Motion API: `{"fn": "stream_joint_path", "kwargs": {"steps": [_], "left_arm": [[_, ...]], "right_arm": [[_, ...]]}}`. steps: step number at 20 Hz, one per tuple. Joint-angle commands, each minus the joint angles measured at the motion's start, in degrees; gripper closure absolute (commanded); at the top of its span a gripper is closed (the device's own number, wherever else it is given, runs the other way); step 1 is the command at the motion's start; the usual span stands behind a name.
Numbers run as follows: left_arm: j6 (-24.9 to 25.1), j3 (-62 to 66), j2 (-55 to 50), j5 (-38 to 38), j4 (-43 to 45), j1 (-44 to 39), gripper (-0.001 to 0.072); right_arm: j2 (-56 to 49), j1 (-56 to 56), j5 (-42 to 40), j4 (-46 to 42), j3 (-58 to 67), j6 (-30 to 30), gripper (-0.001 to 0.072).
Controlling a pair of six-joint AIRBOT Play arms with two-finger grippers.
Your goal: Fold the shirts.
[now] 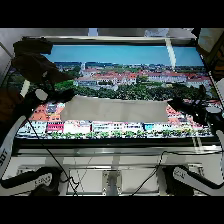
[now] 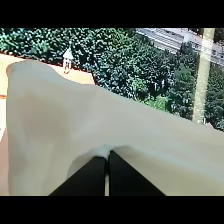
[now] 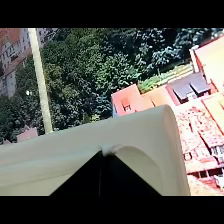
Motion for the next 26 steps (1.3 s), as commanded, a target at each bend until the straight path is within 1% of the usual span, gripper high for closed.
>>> {"fn": "stream_joint_path", "kwargs": {"steps": [1,3,6,7,8,9,10,11,12,13,15,17,20,21,23,24,26], "left_arm": [[-1.73,0.39,-1.9,1.55,3.52,0.04,0.0699],[-2.01,0.39,-2.1,2.05,3.82,0.04,0.0699],[-2.01,0.42,-2.1,3.87,3.72,0.04,0.0692],[-2.03,0.42,-2.1,4.35,3.65,0.04,0.0628],[-2.03,0.42,-2.1,4.57,3.65,0.02,0.0465],[-2.05,0.42,-2.1,4.52,3.41,0.02,0.021],[-2.03,0.42,-2.1,4.46,2.82,0.04,0.0095],[-2.01,0.42,-2.1,4.33,1.79,0.02,0.0094],[-2.01,0.44,-2.08,4.35,0.98,0.04,0.0095],[-2.01,0.57,-2.01,4.44,-0.2,0.07,0.0095],[-1.99,2.23,-1.84,4.7,-1.46,0.07,0.0094],[-1.99,4.52,-1.14,4.72,-1.46,0.04,0.0094],[-2.01,7.23,0.52,2.62,-1.51,0.04,0.0094],[-2.01,7.78,1.18,1.36,-1.55,0.02,0.0094],[-1.97,7.91,2.4,-0.46,-2.62,0.0,0.0095],[-1.97,7.91,2.75,-1.31,-2.8,-0.02,0.0094],[-1.99,8.04,2.84,-3.17,-3.02,-0.02,0.0095]], "right_arm": [[-8.17,6.12,-4.79,0.0,4.22,-0.37,0.0686],[-10.49,6.75,-6.64,-0.2,4.59,0.7,0.0686],[-10.67,6.05,-7.45,-2.34,4.59,2.84,0.0685],[-10.67,5.97,-7.19,-3.26,4.59,3.06,0.0684],[-10.67,5.97,-6.4,-3.72,4.59,3.02,0.0682],[-10.67,5.97,-5.64,-3.78,4.59,2.99,0.0679],[-10.64,5.9,-4.87,-3.78,4.59,2.97,0.0621],[-10.62,5.73,-4.11,-3.52,4.61,2.99,0.0486],[-10.62,5.27,-2.51,-3.45,4.94,2.99,0.0405],[-10.56,4.68,0.2,-3.56,5.92,2.84,0.0385],[-9.49,2.69,6.32,-3.89,9.09,2.29,0.0383],[-6.8,-0.24,9.9,-4.83,12.39,2.34,0.0376],[-3.76,-5.51,12.28,-8.52,14.32,2.8,0.034],[-3.82,-7.02,13.49,-11.93,14.19,4.74,0.029],[-3.98,-8.61,13.9,-19.58,12.26,8.28,0.0254],[-4.22,-9.14,14.03,-21.59,10.51,8.59,0.0253],[-4.96,-9.38,14.49,-21.64,7.26,8.33,0.0198]]}}
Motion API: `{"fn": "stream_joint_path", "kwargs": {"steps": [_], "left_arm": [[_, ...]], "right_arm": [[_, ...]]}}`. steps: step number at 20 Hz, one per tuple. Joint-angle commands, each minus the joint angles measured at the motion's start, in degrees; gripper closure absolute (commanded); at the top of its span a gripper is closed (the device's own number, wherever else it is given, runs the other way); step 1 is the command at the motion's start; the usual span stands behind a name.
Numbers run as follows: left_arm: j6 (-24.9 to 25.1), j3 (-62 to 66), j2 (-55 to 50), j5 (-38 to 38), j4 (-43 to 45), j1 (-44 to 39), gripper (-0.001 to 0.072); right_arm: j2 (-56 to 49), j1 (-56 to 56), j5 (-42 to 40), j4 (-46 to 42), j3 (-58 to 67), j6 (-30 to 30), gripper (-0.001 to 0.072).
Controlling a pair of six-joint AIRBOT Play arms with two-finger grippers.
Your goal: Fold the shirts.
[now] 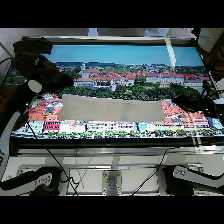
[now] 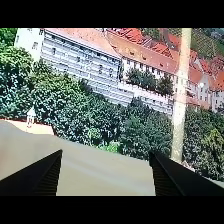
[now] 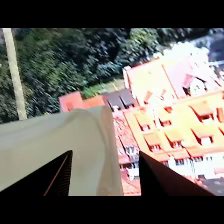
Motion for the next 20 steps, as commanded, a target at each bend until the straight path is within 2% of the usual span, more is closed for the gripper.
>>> {"fn": "stream_joint_path", "kwargs": {"steps": [1,2,3,4,8,13,19,20], "left_arm": [[0.07,0.63,0.76,-3.56,-1.05,-0.02,0.0095],[0.46,0.66,0.76,-4.04,-1.92,-0.02,0.0095],[0.7,0.66,0.76,-4.37,-2.75,-0.02,0.0095],[1.55,0.66,0.76,-4.46,-3.87,-0.02,0.0095],[3.54,0.66,0.76,-4.44,-7.76,-0.02,0.0095],[4.52,0.68,0.76,-4.46,-9.29,-0.02,0.0096],[4.55,0.68,0.76,-4.96,-9.29,-0.02,0.0096],[4.57,0.68,0.76,-5.22,-9.29,-0.02,0.0096]], "right_arm": [[-1.14,-1.44,1.75,-4.52,-4.11,1.51,0.017],[-2.05,-1.44,2.34,-4.26,-4.79,1.51,0.0156],[-3.37,-1.44,3.41,-4.04,-5.05,1.53,0.0093],[-4.7,-1.44,4.63,-3.43,-5.05,1.53,0.0085],[-9.05,-1.42,5.16,1.66,-5.05,1.09,0.0074],[-13.44,-1.22,5.2,12.0,-5.05,-2.67,0.0074],[-14.56,5.33,1.7,17.27,-4.92,-4.52,0.0076],[-14.56,6.36,1.03,17.35,-4.92,-4.5,0.01]]}}
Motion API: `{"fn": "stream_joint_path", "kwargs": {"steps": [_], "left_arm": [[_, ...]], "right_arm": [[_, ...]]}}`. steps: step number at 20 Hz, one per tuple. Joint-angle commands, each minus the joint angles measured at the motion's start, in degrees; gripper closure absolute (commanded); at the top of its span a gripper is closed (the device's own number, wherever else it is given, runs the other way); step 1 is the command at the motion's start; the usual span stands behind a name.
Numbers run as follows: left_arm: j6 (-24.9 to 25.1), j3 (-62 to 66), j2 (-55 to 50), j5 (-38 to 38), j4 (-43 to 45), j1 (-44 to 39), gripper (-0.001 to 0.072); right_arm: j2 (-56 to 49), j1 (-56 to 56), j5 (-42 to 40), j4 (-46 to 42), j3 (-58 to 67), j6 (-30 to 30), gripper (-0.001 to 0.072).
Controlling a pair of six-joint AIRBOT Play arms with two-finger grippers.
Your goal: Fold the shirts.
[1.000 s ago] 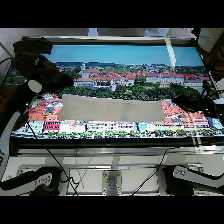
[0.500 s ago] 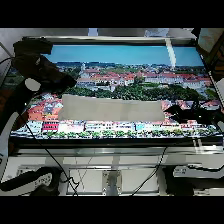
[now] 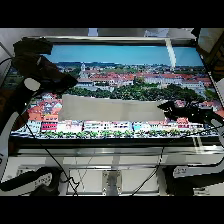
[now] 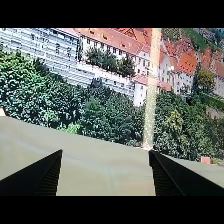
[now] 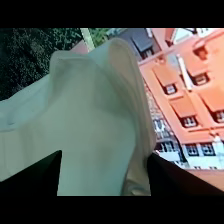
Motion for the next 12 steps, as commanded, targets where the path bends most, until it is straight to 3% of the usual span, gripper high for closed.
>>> {"fn": "stream_joint_path", "kwargs": {"steps": [1,3,4,5,6,8,10,12], "left_arm": [[0.26,0.07,0.02,-0.96,-0.15,-0.02,0.0096],[0.55,0.07,0.02,-1.66,-0.15,-0.02,0.0096],[0.55,0.07,0.02,-1.9,-0.17,-0.02,0.0096],[0.52,0.04,0.02,-2.29,-0.2,-0.02,0.0098],[0.52,0.04,0.0,-3.04,-0.37,-0.04,0.0147],[0.94,0.04,0.0,-4.68,-1.16,-0.74,0.0323],[3.8,0.04,0.0,-3.65,-1.64,-4.07,0.0688],[5.03,0.04,-0.57,1.25,-1.62,-10.45,0.0699]], "right_arm": [[-0.44,3.56,-3.04,2.47,0.02,-0.72,0.0113],[-0.44,4.26,-3.1,3.23,0.02,-0.35,0.0178],[-0.44,4.2,-2.62,4.42,0.02,-0.35,0.0298],[-0.44,3.93,-2.21,5.9,0.02,-0.39,0.0518],[-0.44,3.54,-1.14,7.63,0.04,-0.7,0.067],[-0.42,2.23,3.23,7.34,1.64,-1.99,0.068],[0.15,0.98,8.55,6.93,3.48,-1.92,0.0681],[2.62,0.59,11.21,5.92,3.76,-1.86,0.0682]]}}
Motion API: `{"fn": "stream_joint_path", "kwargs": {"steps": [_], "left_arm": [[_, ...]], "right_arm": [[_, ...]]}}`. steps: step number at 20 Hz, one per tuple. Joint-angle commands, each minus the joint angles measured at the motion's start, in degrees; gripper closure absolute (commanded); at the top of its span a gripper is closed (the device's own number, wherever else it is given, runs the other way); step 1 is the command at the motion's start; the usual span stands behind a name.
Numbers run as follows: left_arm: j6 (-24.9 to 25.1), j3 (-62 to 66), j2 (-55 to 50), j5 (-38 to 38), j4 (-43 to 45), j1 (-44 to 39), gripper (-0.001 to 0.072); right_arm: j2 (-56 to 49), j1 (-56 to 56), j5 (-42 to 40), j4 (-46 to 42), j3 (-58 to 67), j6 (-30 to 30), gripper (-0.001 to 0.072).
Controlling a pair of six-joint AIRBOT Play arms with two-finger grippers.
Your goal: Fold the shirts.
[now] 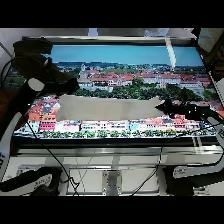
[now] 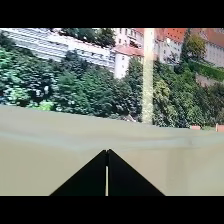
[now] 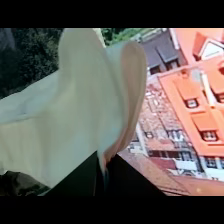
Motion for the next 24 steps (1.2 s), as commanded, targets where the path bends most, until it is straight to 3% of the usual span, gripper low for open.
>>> {"fn": "stream_joint_path", "kwargs": {"steps": [1,6,8,13,18,24], "left_arm": [[2.16,0.02,-1.38,6.91,-0.35,-9.66,0.0699],[0.63,1.01,-12.2,12.0,0.04,-24.22,0.07],[-1.14,3.67,-17.49,10.56,-0.26,-25.53,0.07],[0.48,14.58,-26.95,1.29,0.37,-29.73,0.07],[-3.08,16.44,-31.91,-7.8,8.07,-31.43,0.07],[-3.02,17.22,-32.3,-7.15,7.1,-33.73,0.07]], "right_arm": [[3.65,-0.9,6.21,-1.46,1.09,0.28,0.0681],[13.99,-1.07,9.38,-13.44,1.09,5.09,0.0682],[17.2,-1.07,9.57,-14.14,1.09,5.79,0.0682],[18.91,-1.05,10.47,-13.2,1.09,6.1,0.0682],[19.89,-1.07,9.73,-12.92,1.09,6.05,0.0682],[25.94,-9.79,8.2,-14.99,1.75,5.88,0.0684]]}}
